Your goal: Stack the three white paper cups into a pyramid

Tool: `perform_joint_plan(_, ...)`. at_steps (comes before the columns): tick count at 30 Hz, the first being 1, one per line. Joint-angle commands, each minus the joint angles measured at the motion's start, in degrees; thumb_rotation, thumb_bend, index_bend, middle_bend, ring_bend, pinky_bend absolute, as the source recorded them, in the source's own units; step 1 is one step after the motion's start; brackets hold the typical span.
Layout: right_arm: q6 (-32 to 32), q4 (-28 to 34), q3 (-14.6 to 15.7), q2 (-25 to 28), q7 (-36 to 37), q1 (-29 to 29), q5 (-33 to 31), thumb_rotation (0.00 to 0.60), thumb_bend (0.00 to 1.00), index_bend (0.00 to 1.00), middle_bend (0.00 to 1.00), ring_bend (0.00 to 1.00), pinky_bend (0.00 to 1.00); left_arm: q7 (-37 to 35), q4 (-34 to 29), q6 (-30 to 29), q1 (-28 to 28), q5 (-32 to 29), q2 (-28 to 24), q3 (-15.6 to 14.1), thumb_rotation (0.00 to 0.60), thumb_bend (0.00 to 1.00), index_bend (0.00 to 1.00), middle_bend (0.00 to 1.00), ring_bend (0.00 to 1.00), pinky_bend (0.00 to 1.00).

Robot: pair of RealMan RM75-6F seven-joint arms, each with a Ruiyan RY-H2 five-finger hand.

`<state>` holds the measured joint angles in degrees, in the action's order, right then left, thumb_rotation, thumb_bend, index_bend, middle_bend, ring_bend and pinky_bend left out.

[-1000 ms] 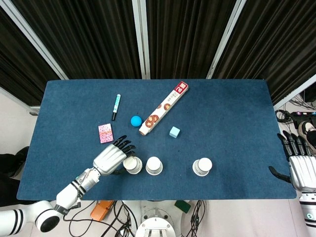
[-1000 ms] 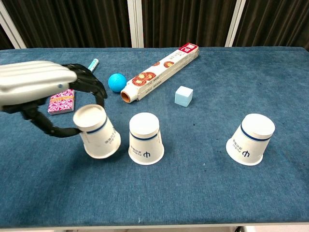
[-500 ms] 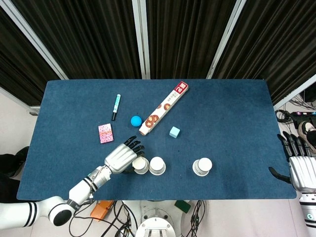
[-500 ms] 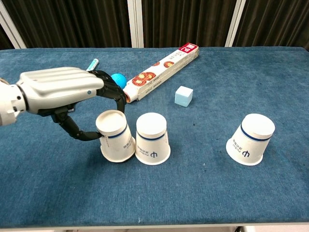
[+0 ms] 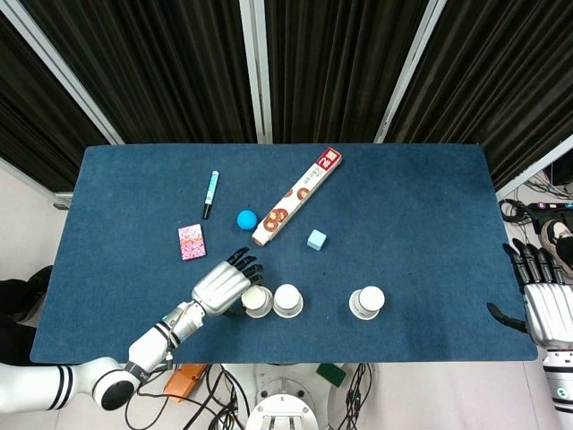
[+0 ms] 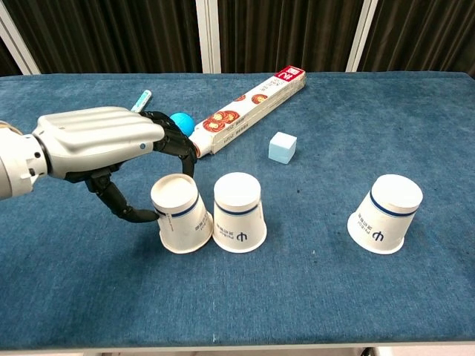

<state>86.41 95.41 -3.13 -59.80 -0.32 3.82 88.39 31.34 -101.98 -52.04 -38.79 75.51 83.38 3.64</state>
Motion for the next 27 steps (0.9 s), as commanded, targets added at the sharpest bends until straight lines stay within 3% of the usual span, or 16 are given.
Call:
perform_joint_plan(1,0.0,0.1,0.1,0.0,0.0,-0.1,0.1,0.600,0.29,0.00,0.08,0.00,0.08,-0.1,0.0,-0.3,-0.1,0.1,-0.1,-0.3,0.600,0.20,0.33,0.21,0.13,0.00)
perform_joint_plan(11,-2.1,1.3,1.3,0.3,0.6,1.2,2.5,0.600,0.29,0.00,0.08,0.00,0.08,0.4,-1.6,-4.0,1.1,1.5,-1.8,-1.8,0.600,0.15,0.18,0.21,0.13,0.00)
perform_joint_plan(19,-13.2,4.6,4.1,1.3,2.4,7.9,8.3,0.600,0.29,0.04,0.08,0.00,0.08,-4.6,-1.9,-12.4,6.2,6.9,-5.7,-4.2,0.600,0.14,0.17,0.21,0.13,0.00)
perform_joint_plan(27,-23.5,5.6,3.7,-0.9,2.3,15.6,9.7,0.600,0.29,0.16,0.08,0.00,0.09,-10.4,-0.3,-19.3,11.5,10.0,-8.7,-6.3,0.600,0.14,0.17,0.21,0.13,0.00)
